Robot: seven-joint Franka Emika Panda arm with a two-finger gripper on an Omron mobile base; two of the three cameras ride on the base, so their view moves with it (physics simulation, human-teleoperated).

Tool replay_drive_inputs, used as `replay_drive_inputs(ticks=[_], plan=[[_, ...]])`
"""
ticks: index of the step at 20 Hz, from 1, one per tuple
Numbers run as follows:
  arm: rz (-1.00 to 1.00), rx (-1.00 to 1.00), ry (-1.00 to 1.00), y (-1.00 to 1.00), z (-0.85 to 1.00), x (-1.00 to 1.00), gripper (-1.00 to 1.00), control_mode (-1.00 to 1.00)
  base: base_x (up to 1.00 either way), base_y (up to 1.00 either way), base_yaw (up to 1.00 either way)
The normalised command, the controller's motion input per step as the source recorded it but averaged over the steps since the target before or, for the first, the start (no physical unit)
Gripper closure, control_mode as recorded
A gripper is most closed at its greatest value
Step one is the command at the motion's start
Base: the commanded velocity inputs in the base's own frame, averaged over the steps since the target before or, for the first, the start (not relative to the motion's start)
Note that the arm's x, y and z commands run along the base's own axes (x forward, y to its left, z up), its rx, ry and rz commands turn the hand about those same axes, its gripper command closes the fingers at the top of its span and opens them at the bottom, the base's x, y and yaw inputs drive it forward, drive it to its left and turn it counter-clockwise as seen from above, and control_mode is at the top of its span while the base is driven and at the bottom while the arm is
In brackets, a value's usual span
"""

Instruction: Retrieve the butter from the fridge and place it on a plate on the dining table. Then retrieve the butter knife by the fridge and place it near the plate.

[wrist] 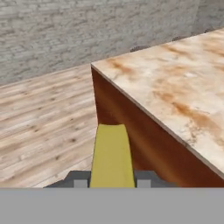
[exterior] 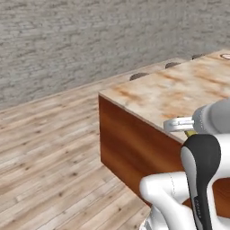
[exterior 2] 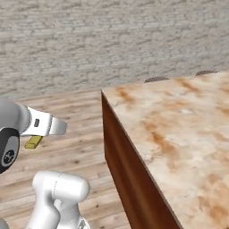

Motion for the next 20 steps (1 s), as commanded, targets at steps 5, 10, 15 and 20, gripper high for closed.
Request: replay_drive_inputs(ticks=[5, 10, 15, 20], plan=[[0.0, 0.0, 0.0, 0.0, 0.0, 0.0, 1.0, 1.0, 1.0, 0.04, 0.38], [0.0, 0.0, 0.0, 0.0, 0.0, 0.0, 1.0, 1.0, 1.0, 0.29, 0.17], [0.0, 0.0, 0.0, 0.0, 0.0, 0.0, 1.0, 1.0, 1.0, 0.68, 0.01], [0.0, 0.0, 0.0, 0.0, 0.0, 0.0, 1.0, 1.0, 1.0, 0.78, 0.0]])
